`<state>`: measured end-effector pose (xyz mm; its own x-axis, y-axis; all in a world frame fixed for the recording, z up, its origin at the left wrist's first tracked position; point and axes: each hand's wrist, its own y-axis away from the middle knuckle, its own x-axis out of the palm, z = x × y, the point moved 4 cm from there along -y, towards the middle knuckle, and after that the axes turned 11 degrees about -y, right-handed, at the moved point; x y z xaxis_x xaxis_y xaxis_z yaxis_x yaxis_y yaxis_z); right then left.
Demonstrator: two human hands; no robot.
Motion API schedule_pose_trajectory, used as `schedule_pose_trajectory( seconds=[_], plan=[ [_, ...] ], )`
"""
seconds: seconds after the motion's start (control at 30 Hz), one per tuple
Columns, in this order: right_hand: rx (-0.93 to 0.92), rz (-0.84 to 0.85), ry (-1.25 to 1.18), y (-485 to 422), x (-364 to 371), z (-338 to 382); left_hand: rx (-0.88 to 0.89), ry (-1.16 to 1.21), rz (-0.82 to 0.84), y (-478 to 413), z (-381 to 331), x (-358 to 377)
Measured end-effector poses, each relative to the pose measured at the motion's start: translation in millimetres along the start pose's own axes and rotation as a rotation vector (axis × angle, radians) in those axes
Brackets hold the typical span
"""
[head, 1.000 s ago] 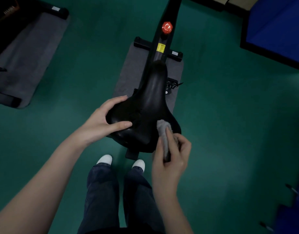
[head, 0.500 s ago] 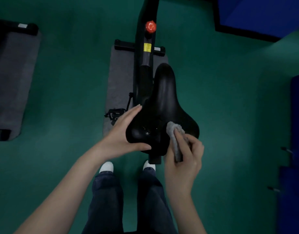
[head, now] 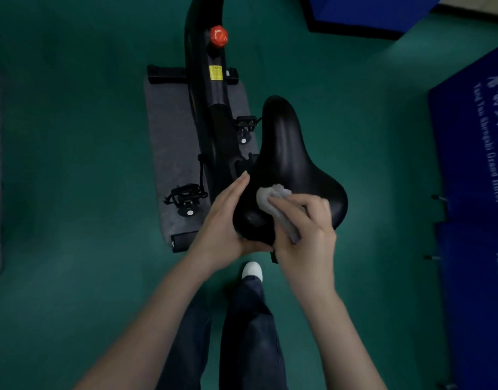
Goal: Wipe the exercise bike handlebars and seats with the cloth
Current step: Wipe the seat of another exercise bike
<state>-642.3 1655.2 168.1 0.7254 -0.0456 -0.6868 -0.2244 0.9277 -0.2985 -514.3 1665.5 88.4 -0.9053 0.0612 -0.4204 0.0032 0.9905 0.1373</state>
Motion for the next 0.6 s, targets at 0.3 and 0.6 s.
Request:
schedule_pose_trajectory(
  seconds=[0.3,0.6],
  plan=[
    [0.073,-0.011,0.046,-37.1,16.4,-4.5,-0.066,0.090,-0.041,3.7,9.9,5.1],
    [-0.194,0.401,-0.107,-20.2,-10.2,-4.1,-0.155,0.194,-0.033,12.3,13.6,10.8]
  ],
)
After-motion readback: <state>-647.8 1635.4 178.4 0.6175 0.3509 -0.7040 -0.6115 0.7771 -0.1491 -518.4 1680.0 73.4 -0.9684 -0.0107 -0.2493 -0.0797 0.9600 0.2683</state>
